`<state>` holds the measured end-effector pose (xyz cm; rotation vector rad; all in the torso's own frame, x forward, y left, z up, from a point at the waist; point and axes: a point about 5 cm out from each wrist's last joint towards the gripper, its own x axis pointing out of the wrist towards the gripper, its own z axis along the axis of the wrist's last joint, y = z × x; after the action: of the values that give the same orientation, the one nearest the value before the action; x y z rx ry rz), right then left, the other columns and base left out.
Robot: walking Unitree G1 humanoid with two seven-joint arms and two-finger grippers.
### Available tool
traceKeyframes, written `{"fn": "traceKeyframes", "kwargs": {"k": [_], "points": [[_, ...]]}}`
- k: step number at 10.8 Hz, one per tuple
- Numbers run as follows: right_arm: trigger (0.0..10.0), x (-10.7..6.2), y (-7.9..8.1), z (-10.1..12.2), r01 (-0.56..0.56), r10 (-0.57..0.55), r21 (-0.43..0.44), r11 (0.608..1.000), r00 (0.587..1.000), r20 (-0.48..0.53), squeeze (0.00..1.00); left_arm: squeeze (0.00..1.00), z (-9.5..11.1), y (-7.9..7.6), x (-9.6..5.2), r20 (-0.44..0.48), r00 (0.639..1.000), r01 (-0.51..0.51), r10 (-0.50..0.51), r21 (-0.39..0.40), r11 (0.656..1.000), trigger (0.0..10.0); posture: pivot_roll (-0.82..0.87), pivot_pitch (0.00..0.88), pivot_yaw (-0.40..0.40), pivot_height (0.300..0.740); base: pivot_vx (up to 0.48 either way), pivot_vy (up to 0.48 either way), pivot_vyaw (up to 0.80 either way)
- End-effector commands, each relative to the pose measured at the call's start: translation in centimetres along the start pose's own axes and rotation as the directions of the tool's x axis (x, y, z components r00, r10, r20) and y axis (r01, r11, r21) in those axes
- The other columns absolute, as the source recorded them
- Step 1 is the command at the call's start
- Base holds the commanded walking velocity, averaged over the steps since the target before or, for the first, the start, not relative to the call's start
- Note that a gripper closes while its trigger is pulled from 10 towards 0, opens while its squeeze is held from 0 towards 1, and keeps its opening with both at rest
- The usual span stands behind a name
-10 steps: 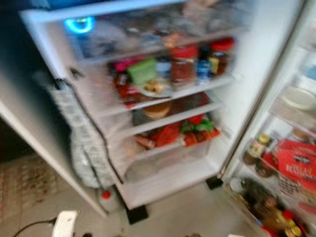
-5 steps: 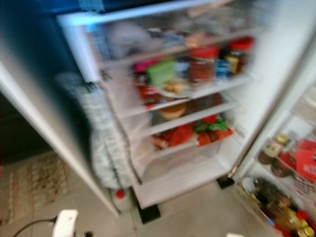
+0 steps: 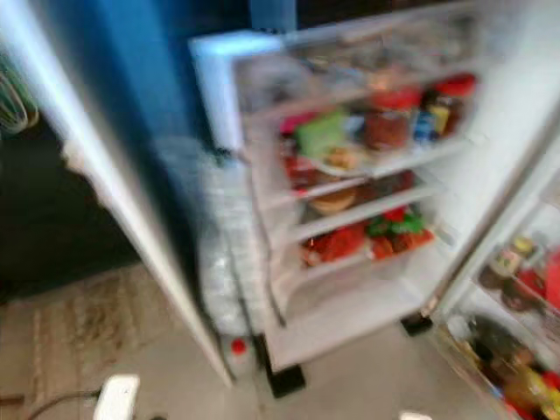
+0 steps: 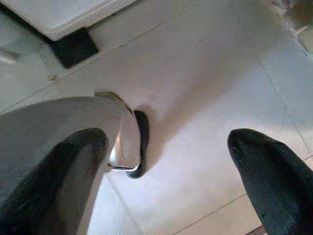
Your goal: Restocking fridge
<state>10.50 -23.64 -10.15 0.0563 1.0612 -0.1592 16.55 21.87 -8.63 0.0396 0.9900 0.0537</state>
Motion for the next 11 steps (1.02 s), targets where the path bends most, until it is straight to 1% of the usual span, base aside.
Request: {"fn": "traceKeyframes", "kwargs": {"k": [1,3,5,6,7,8,11], "points": [[10.0,0.15,1.04,0.04,-0.035,0.035,-0.015,0.999,0.999,0.002,0.00,0.00,0.34,-0.35,0.11,0.004,1.000,0.005,-0.005,0.017,1.000,10.0,-0.02,0.000,0.078,0.735,0.000,0.251,0.00],[10.0,0.16,1.04,0.06,-0.035,0.035,-0.016,0.999,0.999,0.002,0.00,0.00,0.36,-0.39,0.12,0.004,1.000,0.004,-0.005,0.017,1.000,10.0,-0.02,0.000,0.077,0.735,0.000,0.251,0.00],[10.0,0.15,0.99,0.17,-0.037,0.037,-0.002,0.999,0.999,0.015,0.00,0.00,0.49,-0.51,0.16,0.010,1.000,0.006,-0.006,0.006,1.000,10.0,-0.03,0.000,0.074,0.735,0.000,0.000,0.00],[10.0,0.13,1.09,0.33,-0.049,0.048,0.025,0.998,0.998,0.039,0.00,0.00,0.52,-0.46,0.15,0.011,1.000,0.007,-0.007,0.002,1.000,10.0,-0.03,0.000,0.074,0.735,0.000,0.000,0.00],[10.0,0.14,0.97,0.40,-0.035,0.036,-0.018,0.999,0.999,0.036,0.00,0.00,0.58,-0.45,0.16,0.015,1.000,0.008,-0.008,-0.003,1.000,10.0,-0.03,0.000,0.073,0.740,0.000,0.394,0.00],[10.0,0.13,0.98,0.35,-0.036,0.036,0.003,0.999,0.999,0.037,0.00,0.00,0.60,-0.45,0.15,0.016,1.000,0.010,-0.010,-0.002,1.000,10.0,-0.03,0.000,0.073,0.740,0.000,0.394,0.00],[10.0,0.13,1.00,0.33,-0.042,0.042,0.010,0.999,0.999,0.034,0.00,0.00,0.56,-0.53,0.15,0.018,1.000,0.016,-0.016,-0.006,1.000,10.0,-0.03,0.000,0.070,0.740,0.000,0.420,0.00]]}}
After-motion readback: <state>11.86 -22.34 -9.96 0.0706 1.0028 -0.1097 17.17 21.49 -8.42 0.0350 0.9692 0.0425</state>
